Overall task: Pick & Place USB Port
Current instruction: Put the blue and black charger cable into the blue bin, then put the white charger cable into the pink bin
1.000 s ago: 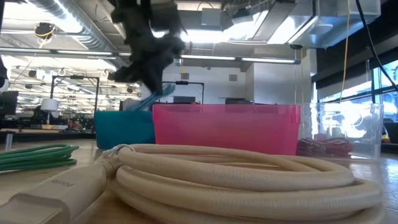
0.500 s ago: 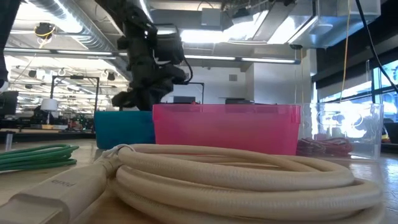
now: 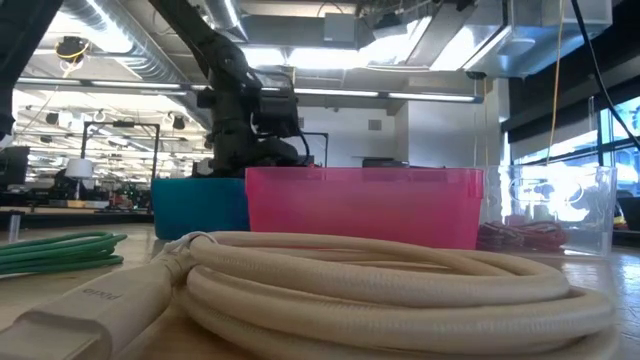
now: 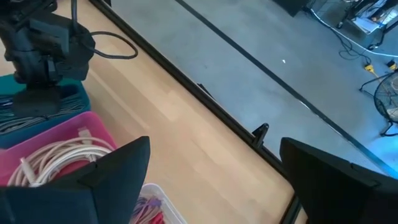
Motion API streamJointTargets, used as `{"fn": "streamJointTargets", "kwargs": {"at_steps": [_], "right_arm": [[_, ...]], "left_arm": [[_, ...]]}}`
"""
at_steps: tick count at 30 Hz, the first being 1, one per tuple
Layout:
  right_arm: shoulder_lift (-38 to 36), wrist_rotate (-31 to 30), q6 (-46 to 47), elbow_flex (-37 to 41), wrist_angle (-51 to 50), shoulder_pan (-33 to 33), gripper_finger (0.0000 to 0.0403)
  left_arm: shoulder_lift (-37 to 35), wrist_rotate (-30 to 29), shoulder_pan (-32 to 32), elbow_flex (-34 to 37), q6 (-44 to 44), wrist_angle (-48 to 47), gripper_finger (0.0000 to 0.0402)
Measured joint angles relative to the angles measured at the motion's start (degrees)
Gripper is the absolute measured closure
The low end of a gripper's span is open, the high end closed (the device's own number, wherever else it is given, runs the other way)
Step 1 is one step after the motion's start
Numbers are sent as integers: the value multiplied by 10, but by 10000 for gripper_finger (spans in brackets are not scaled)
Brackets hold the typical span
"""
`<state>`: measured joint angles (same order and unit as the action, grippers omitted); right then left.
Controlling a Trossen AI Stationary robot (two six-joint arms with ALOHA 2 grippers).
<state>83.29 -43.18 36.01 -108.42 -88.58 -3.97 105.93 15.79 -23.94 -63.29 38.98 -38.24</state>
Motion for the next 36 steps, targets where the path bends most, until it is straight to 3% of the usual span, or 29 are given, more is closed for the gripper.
{"fn": "streamJointTargets", "kwargs": {"at_steps": [4,11,18,23,28,36], "right_arm": [[0,4,0,0,0,0,40],[0,4,0,0,0,0,40],[0,4,0,0,0,0,40],[0,4,-2,0,0,0,40],[0,4,-4,0,0,0,40],[0,-17,-34,0,0,2,41]], "left_arm": [[-4,-9,0,1,-4,4,355],[-25,-17,0,2,-4,5,256],[-47,24,0,2,16,2,178],[-110,19,0,2,33,0,166],[-222,18,27,2,36,-31,170],[-411,22,179,2,33,-123,172]]}}
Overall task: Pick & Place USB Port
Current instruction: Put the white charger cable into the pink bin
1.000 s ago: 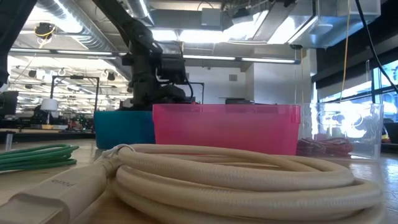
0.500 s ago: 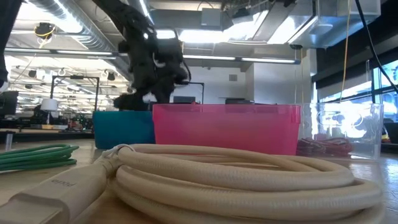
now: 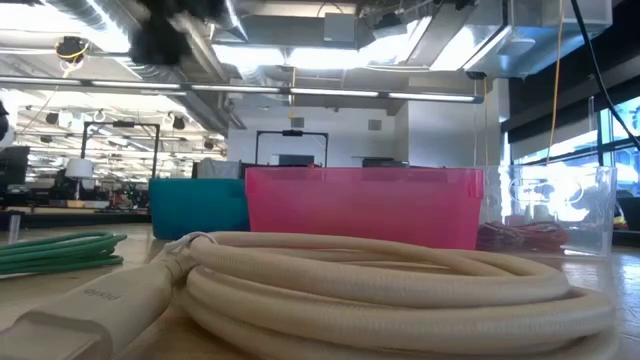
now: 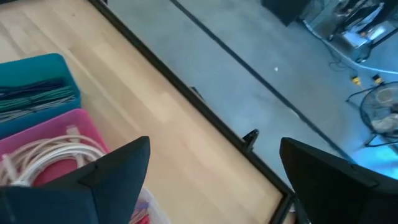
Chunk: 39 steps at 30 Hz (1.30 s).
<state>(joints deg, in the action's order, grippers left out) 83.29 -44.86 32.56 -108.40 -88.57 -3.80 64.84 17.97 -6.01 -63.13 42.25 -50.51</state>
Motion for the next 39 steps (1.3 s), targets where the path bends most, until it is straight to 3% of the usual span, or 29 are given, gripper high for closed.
{"fn": "streamJointTargets", "kwargs": {"at_steps": [3,7,13,17,21,29,39], "right_arm": [[0,-6,-2,0,0,5,41],[0,-6,-7,0,0,16,41],[0,-6,-4,0,0,21,41],[0,-6,-13,0,0,21,41],[0,-6,-7,0,0,21,41],[0,-6,0,0,0,21,41],[0,-4,-17,0,0,21,41]], "left_arm": [[-41,-19,94,0,18,-11,172],[-52,-93,232,0,43,-14,172],[-16,-144,382,0,70,-101,172],[28,-172,450,0,17,-138,172],[85,-196,491,0,-56,-137,172],[217,-189,522,0,-116,-132,185],[315,-155,540,0,-148,-9,237]]}}
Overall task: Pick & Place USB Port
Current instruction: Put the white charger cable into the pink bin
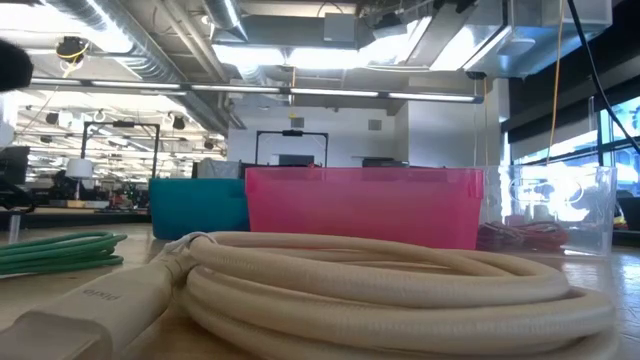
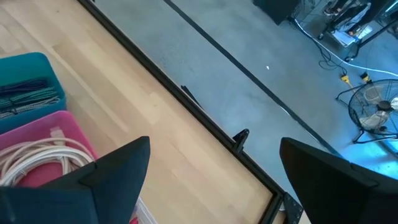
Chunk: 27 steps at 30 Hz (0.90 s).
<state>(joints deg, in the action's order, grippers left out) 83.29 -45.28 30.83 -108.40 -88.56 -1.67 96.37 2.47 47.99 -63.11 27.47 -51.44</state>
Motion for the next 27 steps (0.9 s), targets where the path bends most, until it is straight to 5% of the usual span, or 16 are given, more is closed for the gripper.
{"fn": "streamJointTargets", "kwargs": {"at_steps": [20,27], "right_arm": [[0,5,-28,0,0,0,40],[0,5,-28,0,0,0,40]], "left_arm": [[91,-20,0,-3,-27,17,243],[98,-93,-1,7,-28,20,265]]}}
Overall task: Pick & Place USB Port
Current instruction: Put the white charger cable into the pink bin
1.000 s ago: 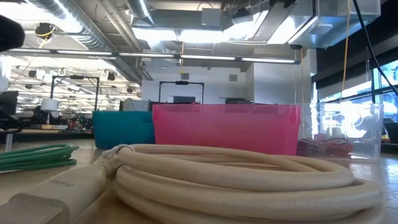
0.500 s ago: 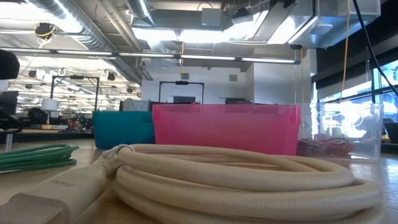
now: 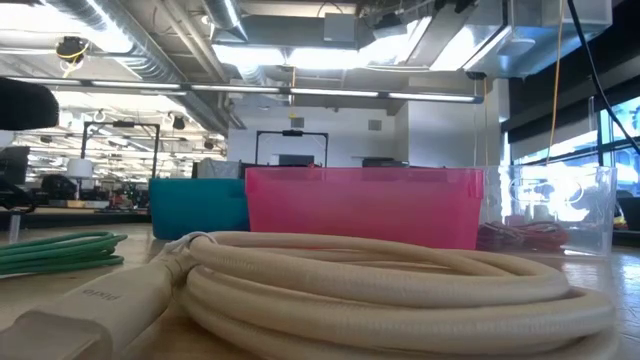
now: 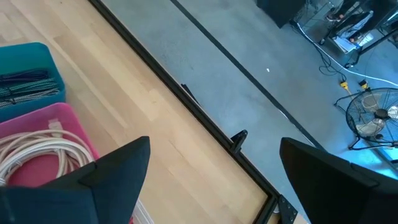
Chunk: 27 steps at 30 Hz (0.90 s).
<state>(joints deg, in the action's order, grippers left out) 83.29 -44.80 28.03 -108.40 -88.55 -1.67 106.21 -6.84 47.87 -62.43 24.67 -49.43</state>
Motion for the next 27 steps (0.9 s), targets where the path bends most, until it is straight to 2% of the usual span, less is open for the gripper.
{"fn": "streamJointTargets", "kwargs": {"at_steps": [3,7,8,13,21,24,27], "right_arm": [[0,0,0,0,0,0,40],[0,0,0,0,0,0,40],[0,0,0,0,0,0,40],[0,-2,-14,0,0,0,40],[0,-6,-14,0,0,0,40],[0,-7,-12,0,0,0,40],[0,-6,2,0,0,0,40]], "left_arm": [[-2,9,-5,9,5,-2,302],[-9,27,-5,11,13,-20,381],[-14,32,-7,13,19,-21,387],[-56,57,-12,19,64,-55,393],[-209,50,-30,16,142,-123,393],[-276,-6,-57,15,202,-125,393],[-342,-85,-90,15,251,-112,394]]}}
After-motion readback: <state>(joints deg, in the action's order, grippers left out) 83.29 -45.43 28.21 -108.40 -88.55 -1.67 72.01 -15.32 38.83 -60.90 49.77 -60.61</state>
